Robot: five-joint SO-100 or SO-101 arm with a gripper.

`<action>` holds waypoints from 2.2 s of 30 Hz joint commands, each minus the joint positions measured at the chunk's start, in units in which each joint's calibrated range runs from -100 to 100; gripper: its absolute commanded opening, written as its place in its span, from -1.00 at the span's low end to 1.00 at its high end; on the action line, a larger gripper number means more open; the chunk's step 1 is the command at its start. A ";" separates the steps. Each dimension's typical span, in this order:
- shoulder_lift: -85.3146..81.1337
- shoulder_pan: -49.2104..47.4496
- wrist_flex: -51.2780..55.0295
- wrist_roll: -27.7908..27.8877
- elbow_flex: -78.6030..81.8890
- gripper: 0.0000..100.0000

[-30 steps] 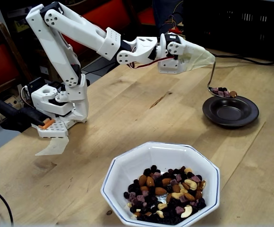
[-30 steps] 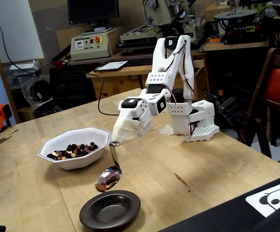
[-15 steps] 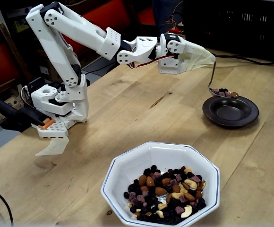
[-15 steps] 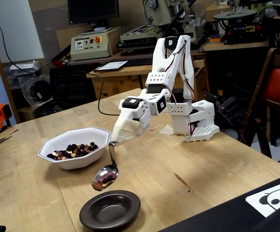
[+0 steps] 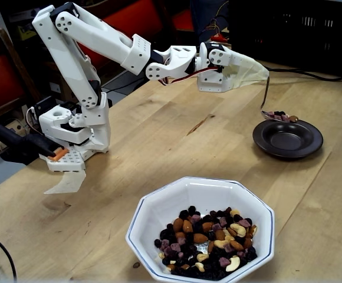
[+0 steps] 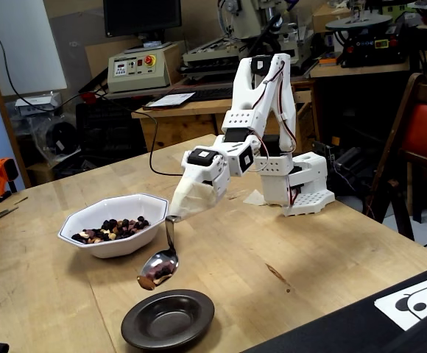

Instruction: Use spoon to transfer food from the white bowl to brown plate

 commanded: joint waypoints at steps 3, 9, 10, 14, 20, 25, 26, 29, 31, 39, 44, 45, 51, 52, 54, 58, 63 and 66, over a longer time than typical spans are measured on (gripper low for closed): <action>3.76 -0.60 -0.86 0.15 -3.48 -0.95; 6.15 -0.60 -0.86 0.88 -4.10 -0.95; 6.24 -0.60 -0.86 1.56 -4.10 -0.95; 6.24 -0.60 -0.86 3.81 -4.01 -0.95; 6.15 -0.60 -0.86 6.01 -3.83 -0.95; 5.73 -0.60 -0.86 8.21 -3.83 -0.95; 5.73 -0.60 -0.86 8.74 -3.83 -0.95; 5.73 -0.60 -0.86 10.65 -4.01 -0.94; 5.73 -0.60 -0.86 12.06 -4.01 -0.94; 5.64 -0.60 -0.38 15.78 -4.01 -0.95; 5.64 -0.68 -0.22 17.44 -4.10 -0.95; 5.64 -0.68 -0.22 17.68 -4.10 -0.95; 5.64 -0.45 -0.22 17.68 -4.10 -0.95; 5.64 -0.53 -0.22 17.68 -4.10 -0.95; 5.56 -0.53 -0.22 17.63 -4.19 -0.95; 5.56 -0.53 -0.15 17.19 -4.28 -0.95; 5.56 -0.08 -0.15 11.09 -4.28 -0.95; 5.21 -0.01 -0.22 6.74 -4.28 -0.95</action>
